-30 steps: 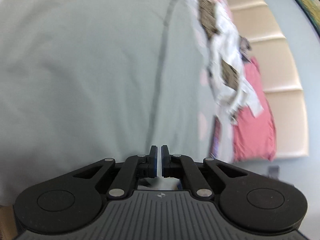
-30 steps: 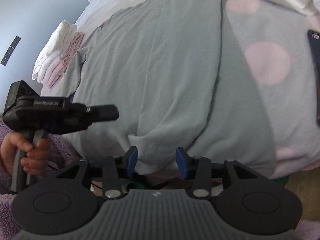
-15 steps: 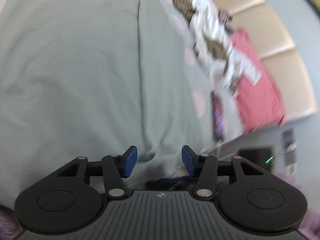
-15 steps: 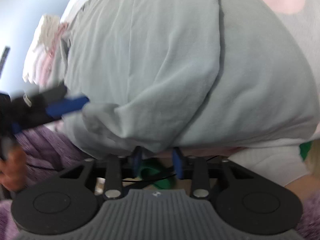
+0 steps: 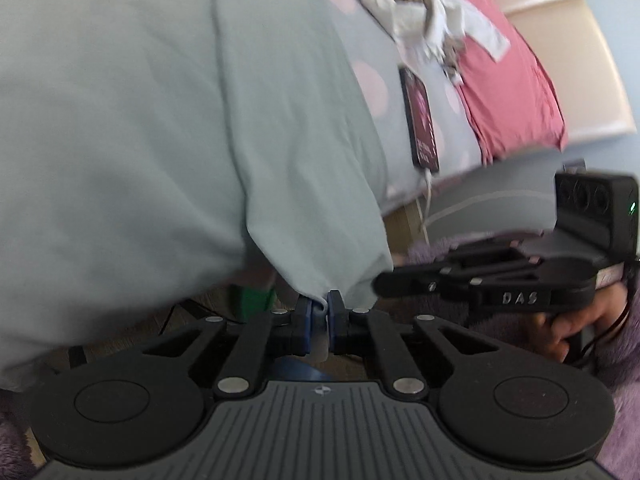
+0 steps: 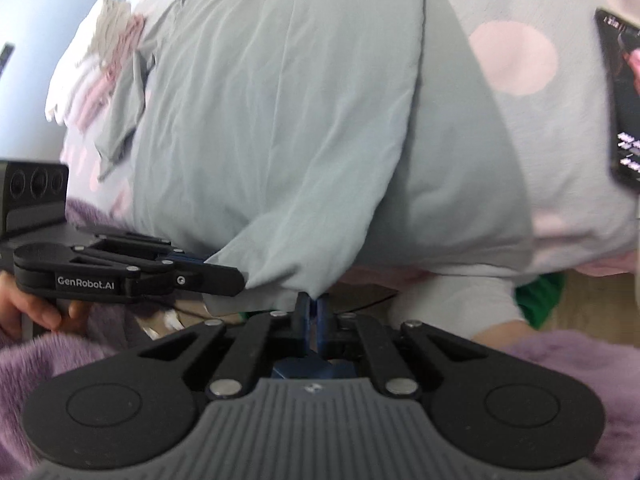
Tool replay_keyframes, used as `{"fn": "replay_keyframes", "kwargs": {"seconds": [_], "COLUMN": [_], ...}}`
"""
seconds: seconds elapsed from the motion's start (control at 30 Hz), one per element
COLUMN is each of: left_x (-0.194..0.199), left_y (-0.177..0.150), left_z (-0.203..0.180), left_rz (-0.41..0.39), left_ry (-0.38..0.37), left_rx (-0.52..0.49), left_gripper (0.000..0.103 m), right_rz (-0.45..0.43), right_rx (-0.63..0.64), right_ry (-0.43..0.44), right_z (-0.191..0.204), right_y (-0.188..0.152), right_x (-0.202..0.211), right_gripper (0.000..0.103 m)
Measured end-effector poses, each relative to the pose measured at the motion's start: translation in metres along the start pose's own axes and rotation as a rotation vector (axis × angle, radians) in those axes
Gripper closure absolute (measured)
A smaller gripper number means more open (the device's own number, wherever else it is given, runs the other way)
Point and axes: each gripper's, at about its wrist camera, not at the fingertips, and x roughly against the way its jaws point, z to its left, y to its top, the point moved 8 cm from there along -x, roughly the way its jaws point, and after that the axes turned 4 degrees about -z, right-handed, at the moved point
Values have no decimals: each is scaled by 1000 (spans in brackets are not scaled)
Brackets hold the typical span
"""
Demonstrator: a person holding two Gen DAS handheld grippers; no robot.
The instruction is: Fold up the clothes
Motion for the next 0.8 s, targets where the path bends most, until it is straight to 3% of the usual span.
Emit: {"fn": "replay_keyframes", "kwargs": {"seconds": [0.1,0.2,0.3,0.47,0.67,0.8], "left_x": [-5,-2,1,6,21,30], "left_y": [-1,1,3,7,44,77], "left_z": [0,2,4,7,-10,-23], "left_rz": [25,27,30,34,-18,-61], "left_ry": [23,60,97,158,168,187], "left_rx": [-8,-7,-6,-5,-81,-150], "left_gripper": [97,94,85,83,78,78], "right_rz": [19,38,58,3,-69,-82], "right_rx": [17,-24,-19,-28,-1,-15], "right_ry": [-53,-37,-71,-41,-6,43], "right_z": [-9,-21,-31,-43,-51,-57], "right_y": [0,-3,-7,0,14,18], "right_x": [-2,-14,-24,-26,-43,-55], "right_gripper": [100,99,93,75,73,77]}}
